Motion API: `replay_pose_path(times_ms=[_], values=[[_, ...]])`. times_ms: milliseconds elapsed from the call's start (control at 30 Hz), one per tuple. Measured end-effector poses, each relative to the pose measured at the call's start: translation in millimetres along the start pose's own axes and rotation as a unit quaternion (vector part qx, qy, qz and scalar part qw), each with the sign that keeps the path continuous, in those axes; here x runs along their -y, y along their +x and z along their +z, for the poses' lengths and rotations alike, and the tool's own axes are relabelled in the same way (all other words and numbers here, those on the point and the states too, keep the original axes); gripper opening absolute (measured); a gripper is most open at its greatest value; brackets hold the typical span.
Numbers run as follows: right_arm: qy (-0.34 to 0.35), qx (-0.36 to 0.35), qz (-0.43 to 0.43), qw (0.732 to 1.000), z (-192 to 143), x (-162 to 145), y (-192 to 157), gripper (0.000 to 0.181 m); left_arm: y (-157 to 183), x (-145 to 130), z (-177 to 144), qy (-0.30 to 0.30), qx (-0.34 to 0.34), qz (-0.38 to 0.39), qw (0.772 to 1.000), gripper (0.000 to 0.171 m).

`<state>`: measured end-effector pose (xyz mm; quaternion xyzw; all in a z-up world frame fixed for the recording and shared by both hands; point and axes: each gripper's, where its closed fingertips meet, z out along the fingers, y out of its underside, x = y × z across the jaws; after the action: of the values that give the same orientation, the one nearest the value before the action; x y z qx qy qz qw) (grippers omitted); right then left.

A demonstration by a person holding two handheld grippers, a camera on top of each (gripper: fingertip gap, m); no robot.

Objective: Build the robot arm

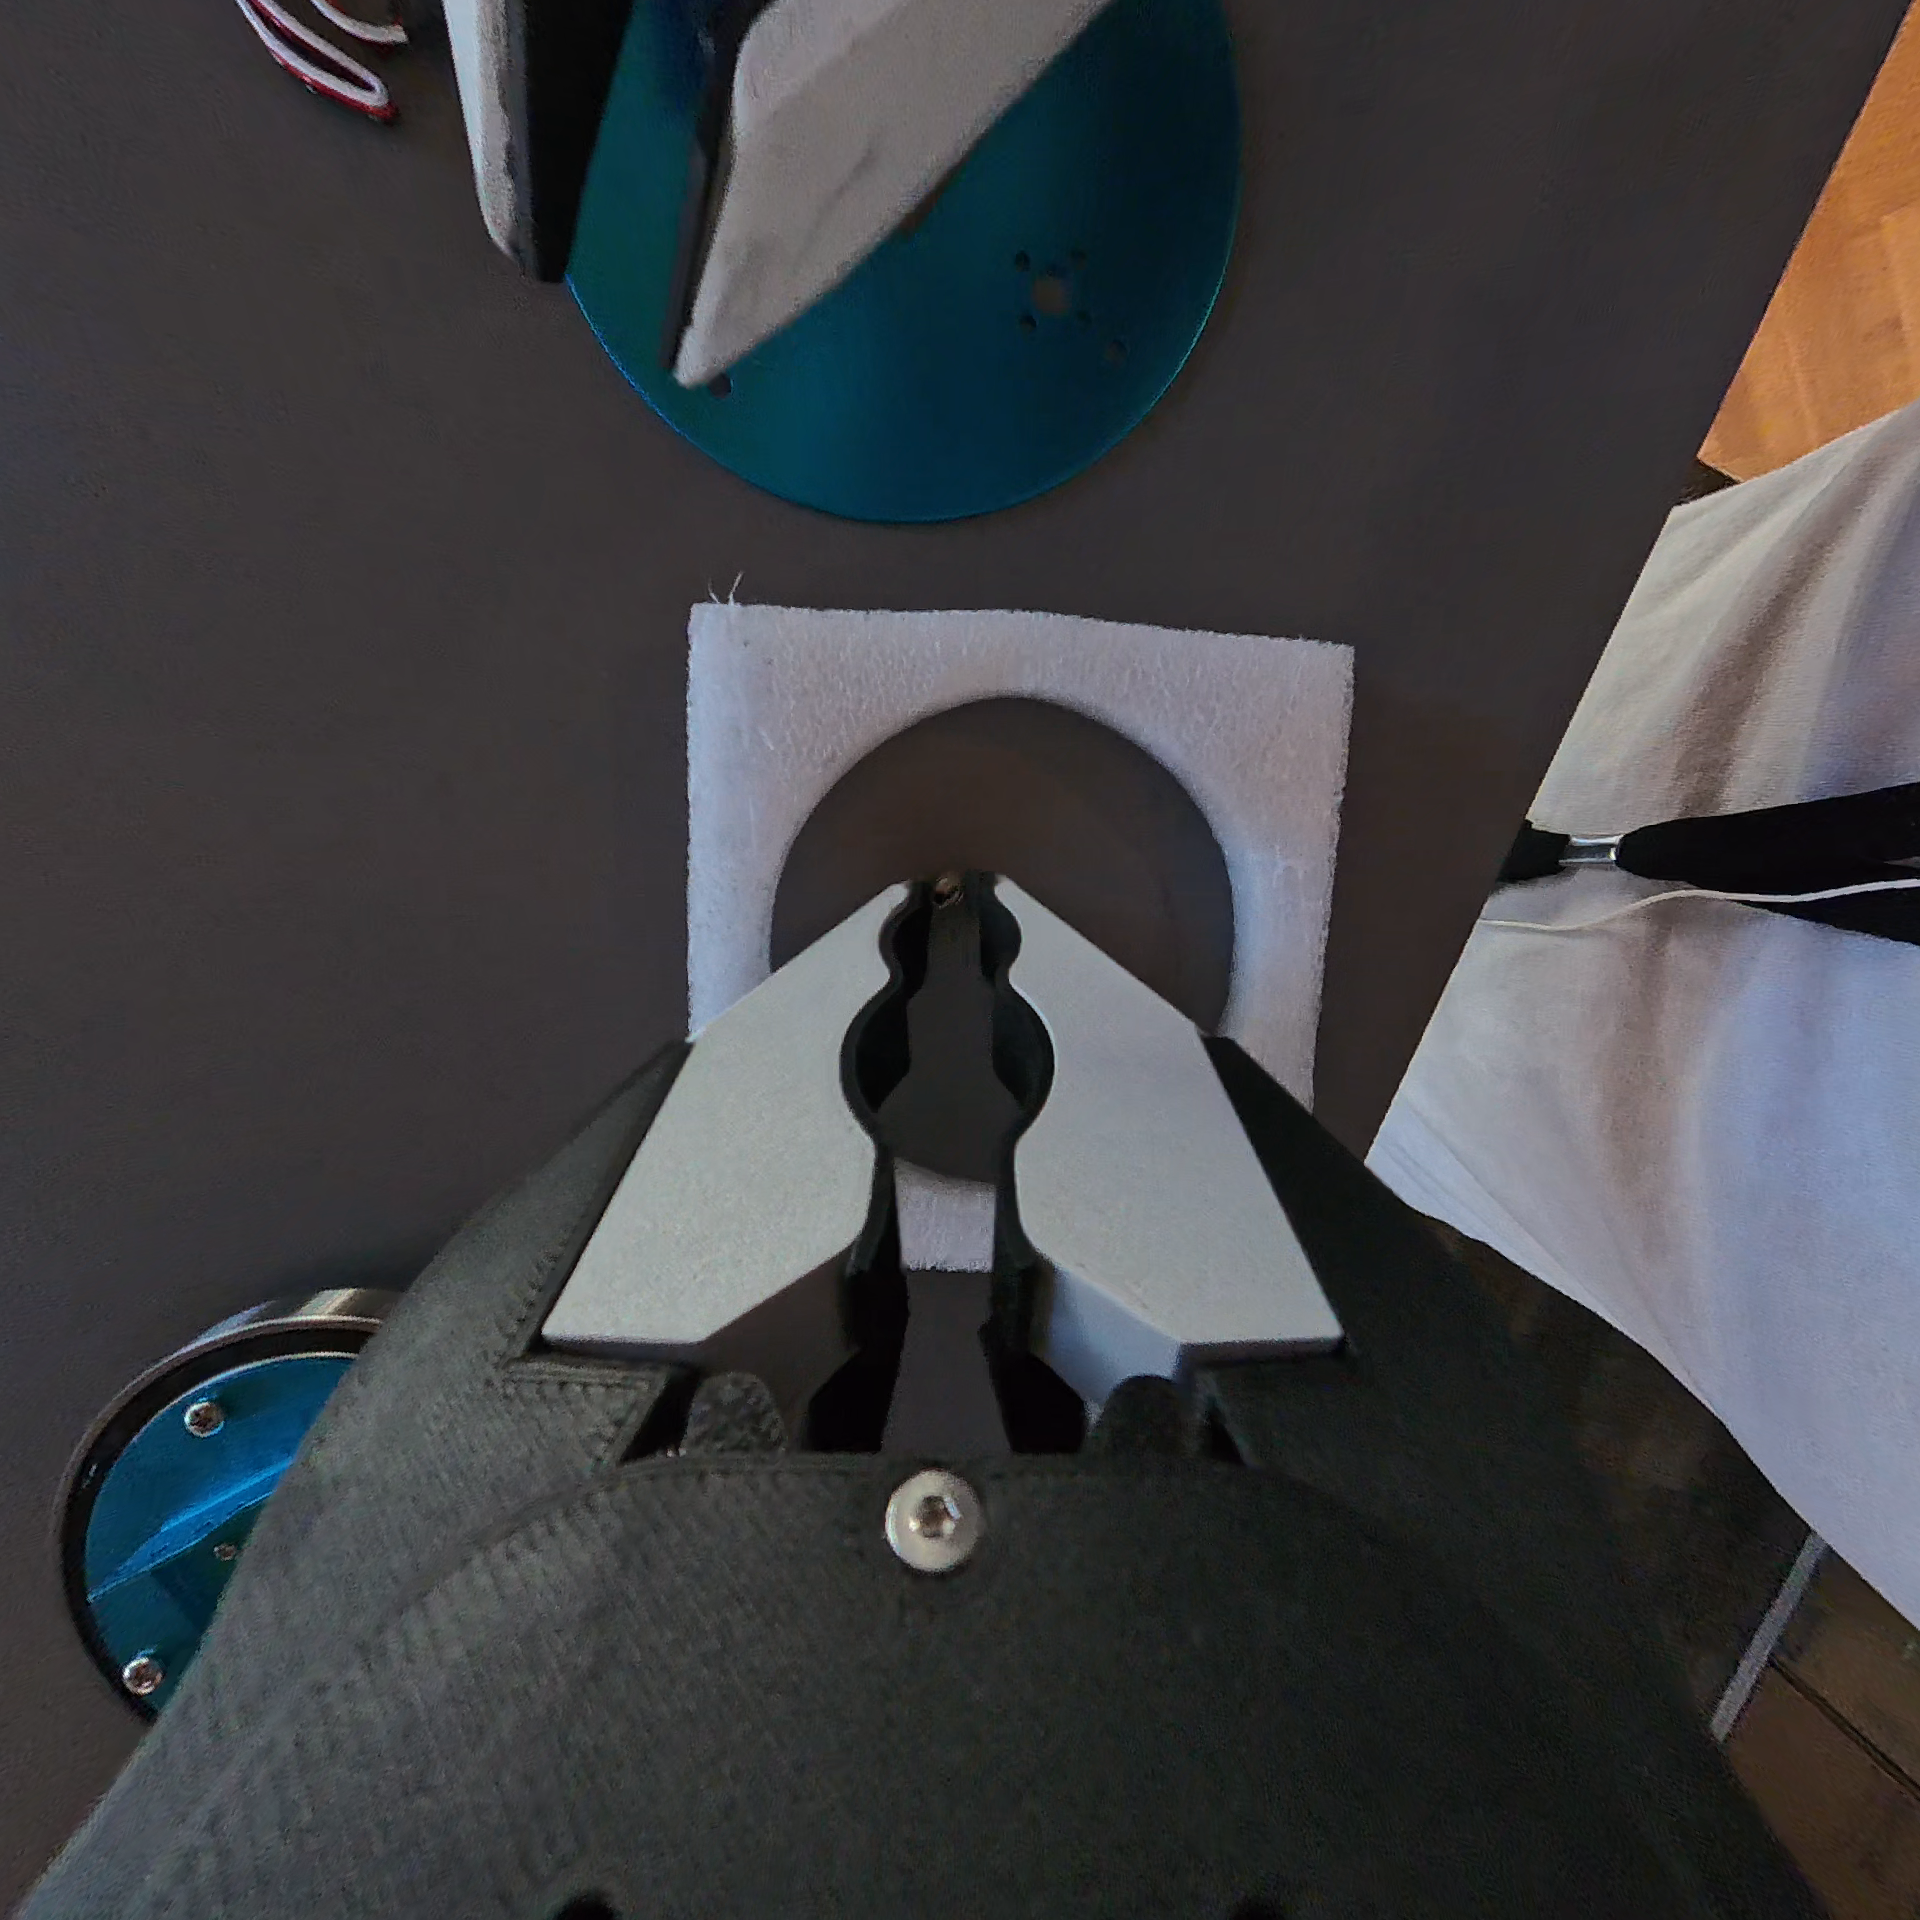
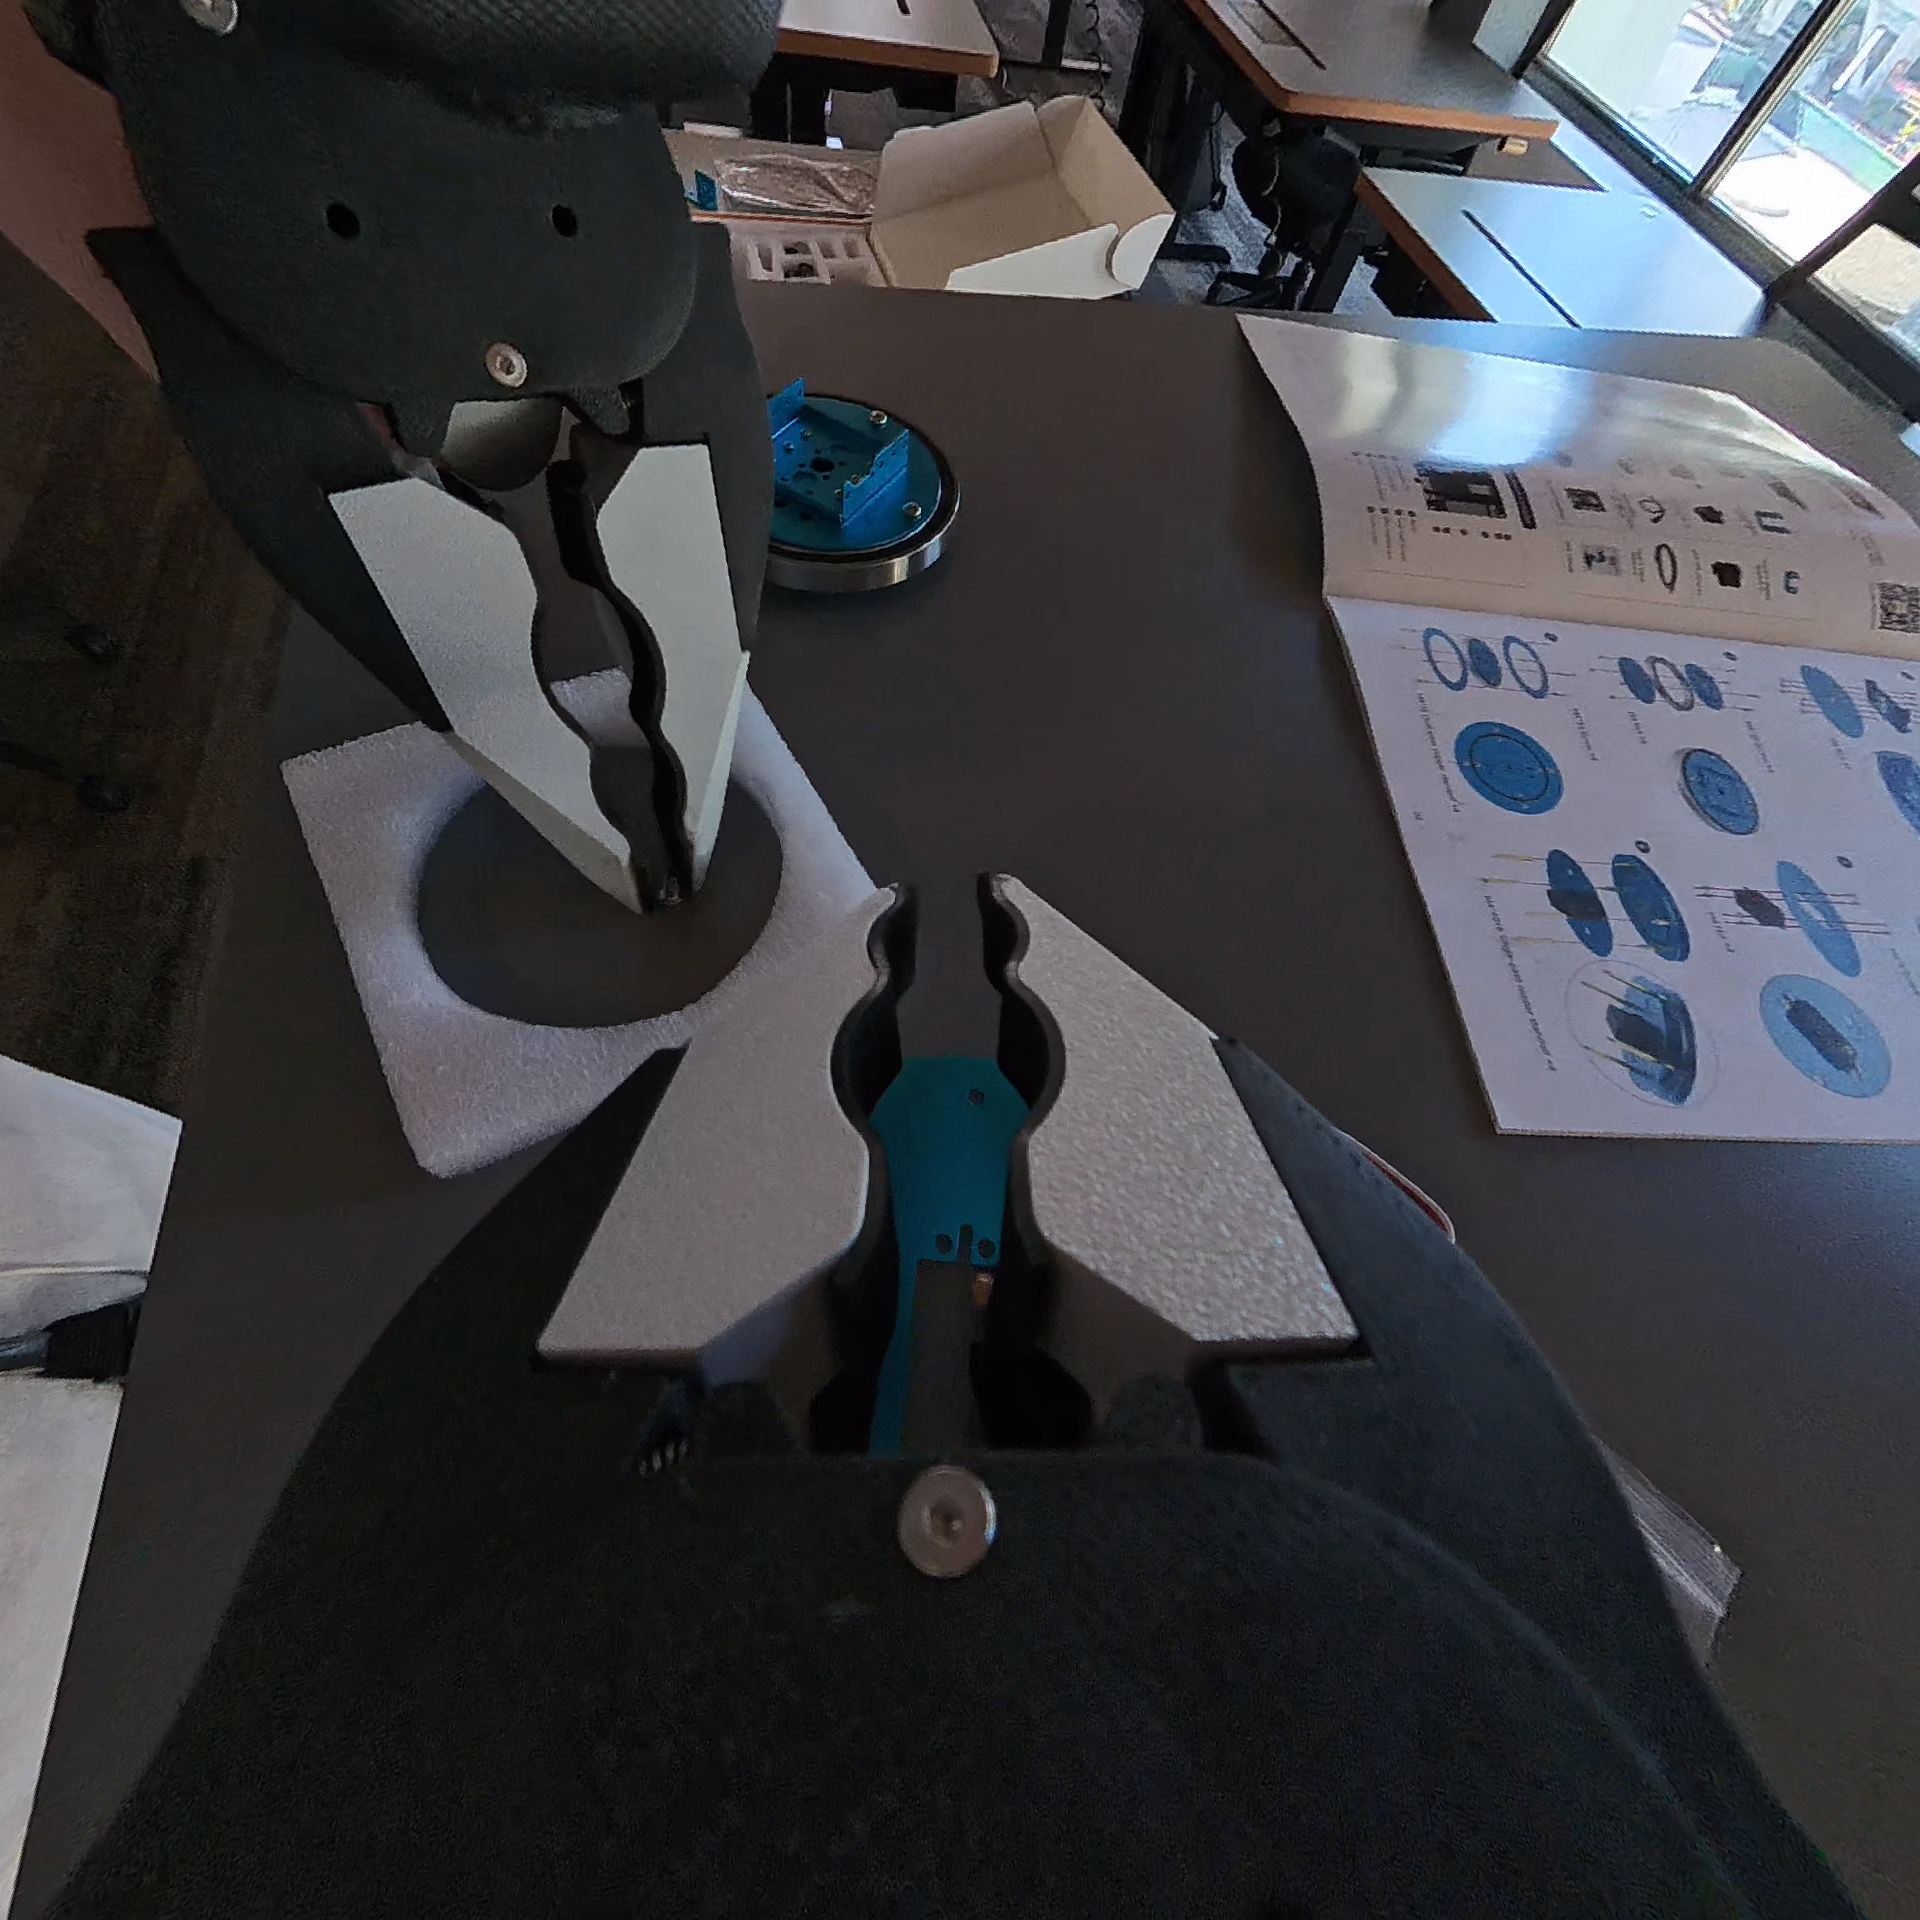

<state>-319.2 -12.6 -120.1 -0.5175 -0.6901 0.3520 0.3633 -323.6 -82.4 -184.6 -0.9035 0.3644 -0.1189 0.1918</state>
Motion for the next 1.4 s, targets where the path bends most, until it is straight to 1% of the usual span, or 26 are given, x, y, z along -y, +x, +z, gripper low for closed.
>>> replay_pose_path(times_ms=[67,167,200,267,367,433,500,567,633,700,767,833,867,933,1000,1033,1133,1200,1233,1333,1367,1400], values=[[0.001,-0.001,0.003,1.0,-1,0,2,0.012,0,0,0,0.0,0.006,0.003,1.0,0.014],[0.002,-0.002,0.004,1.0,-2,1,3,0.014,-1,-1,0,-0.002,0.016,0.011,1.0,0.016],[0.002,-0.001,0.004,1.0,-2,1,3,0.014,-1,-1,0,-0.002,0.019,0.009,1.0,0.019],[0.002,-0.003,-0.001,1.0,-4,2,3,0.014,-2,-1,-1,0.001,0.025,0.003,1.0,0.032],[0.007,-0.009,-0.006,1.0,-13,8,8,0.016,4,2,-8,0.028,0.004,-0.015,0.999,0.037],[0.012,-0.021,0.0,1.0,-30,10,19,0.019,5,5,-18,0.061,-0.002,-0.033,0.998,0.036],[0.008,-0.03,0.02,0.999,-54,-2,33,0.022,0,8,-30,0.094,-0.002,-0.056,0.994,0.035],[-0.003,-0.027,0.054,0.998,-75,-26,40,0.032,-6,7,-38,0.11,-0.008,-0.077,0.991,0.035],[-0.017,-0.024,0.093,0.995,-88,-52,41,0.035,-15,9,-40,0.118,-0.016,-0.096,0.988,0.035],[-0.028,-0.002,0.12,0.992,-94,-70,29,0.043,-22,16,-37,0.126,-0.039,-0.117,0.984,0.035],[-0.045,0.015,0.117,0.992,-94,-83,12,0.052,-25,28,-31,0.13,-0.077,-0.139,0.979,0.034],[-0.069,0.019,0.088,0.994,-91,-93,-3,0.06,-26,43,-24,0.128,-0.126,-0.161,0.971,0.033],[-0.079,0.012,0.068,0.995,-89,-96,-4,0.065,-26,48,-19,0.119,-0.148,-0.17,0.967,0.032],[-0.069,-0.008,0.054,0.996,-84,-91,7,0.066,-32,58,-11,0.109,-0.168,-0.178,0.964,0.024],[-0.053,-0.012,0.084,0.995,-77,-82,24,0.066,-40,62,-1,0.093,-0.159,-0.176,0.967,0.024],[-0.057,-0.003,0.103,0.993,-72,-80,30,0.064,-43,65,3,0.089,-0.154,-0.177,0.968,0.025],[-0.107,0.029,0.159,0.981,-55,-91,34,0.066,-42,72,12,0.071,-0.176,-0.202,0.961,0.036],[-0.118,0.036,0.178,0.976,-49,-95,33,0.065,-43,73,18,0.056,-0.177,-0.217,0.958,0.035],[-0.113,0.039,0.178,0.977,-46,-95,31,0.062,-44,73,19,0.049,-0.18,-0.224,0.957,0.029],[-0.103,0.048,0.193,0.974,-45,-94,29,0.059,-44,76,20,0.042,-0.197,-0.254,0.946,0.028],[-0.096,0.049,0.207,0.972,-45,-93,30,0.056,-44,77,20,0.041,-0.203,-0.262,0.942,0.029],[-0.09,0.058,0.224,0.969,-44,-91,30,0.049,-43,78,21,0.041,-0.206,-0.267,0.94,0.028]])
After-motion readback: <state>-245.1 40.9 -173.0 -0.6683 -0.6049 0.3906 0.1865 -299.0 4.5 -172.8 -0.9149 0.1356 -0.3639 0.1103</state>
